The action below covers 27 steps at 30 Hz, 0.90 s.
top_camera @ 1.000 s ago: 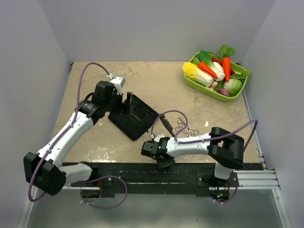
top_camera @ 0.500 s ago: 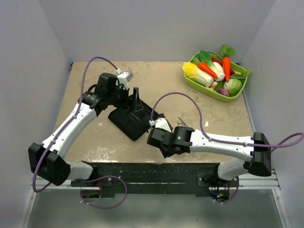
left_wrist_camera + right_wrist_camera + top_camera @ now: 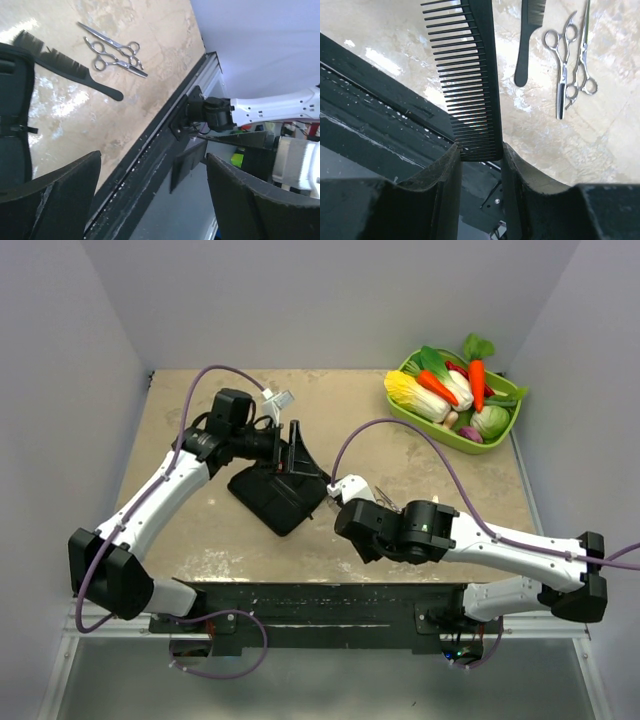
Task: Sort the hair-cutting tools
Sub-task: Pick up the comb at the center of the board.
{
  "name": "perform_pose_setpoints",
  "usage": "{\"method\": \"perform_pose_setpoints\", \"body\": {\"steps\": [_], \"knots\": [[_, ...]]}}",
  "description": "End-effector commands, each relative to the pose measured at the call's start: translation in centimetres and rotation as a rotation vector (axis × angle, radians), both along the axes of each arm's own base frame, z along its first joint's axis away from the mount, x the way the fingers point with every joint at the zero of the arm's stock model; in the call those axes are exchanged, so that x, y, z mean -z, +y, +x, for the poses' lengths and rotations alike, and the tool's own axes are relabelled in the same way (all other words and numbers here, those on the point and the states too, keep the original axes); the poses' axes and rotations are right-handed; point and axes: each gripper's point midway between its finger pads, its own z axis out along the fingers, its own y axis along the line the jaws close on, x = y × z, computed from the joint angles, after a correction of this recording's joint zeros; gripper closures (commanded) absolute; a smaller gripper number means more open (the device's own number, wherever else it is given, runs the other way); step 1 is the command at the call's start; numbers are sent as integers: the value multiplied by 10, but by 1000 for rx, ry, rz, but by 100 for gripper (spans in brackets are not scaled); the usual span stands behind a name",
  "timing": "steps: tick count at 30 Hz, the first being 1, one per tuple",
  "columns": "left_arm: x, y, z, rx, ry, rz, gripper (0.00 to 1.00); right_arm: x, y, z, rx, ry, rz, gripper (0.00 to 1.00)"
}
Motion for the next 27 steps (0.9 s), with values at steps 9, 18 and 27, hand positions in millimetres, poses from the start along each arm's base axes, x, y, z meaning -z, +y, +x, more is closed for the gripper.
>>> {"method": "perform_pose_setpoints", "body": {"steps": [9, 18, 27], "knots": [[-27, -11, -31, 102, 85, -163, 21, -29, 16, 13, -84, -92, 45, 78], [-37, -8, -49, 169, 77, -198, 39, -30, 25, 19, -96, -111, 29, 79], [-36, -6, -64, 208, 77, -203, 94, -36, 20, 21, -81, -129, 29, 79]]}}
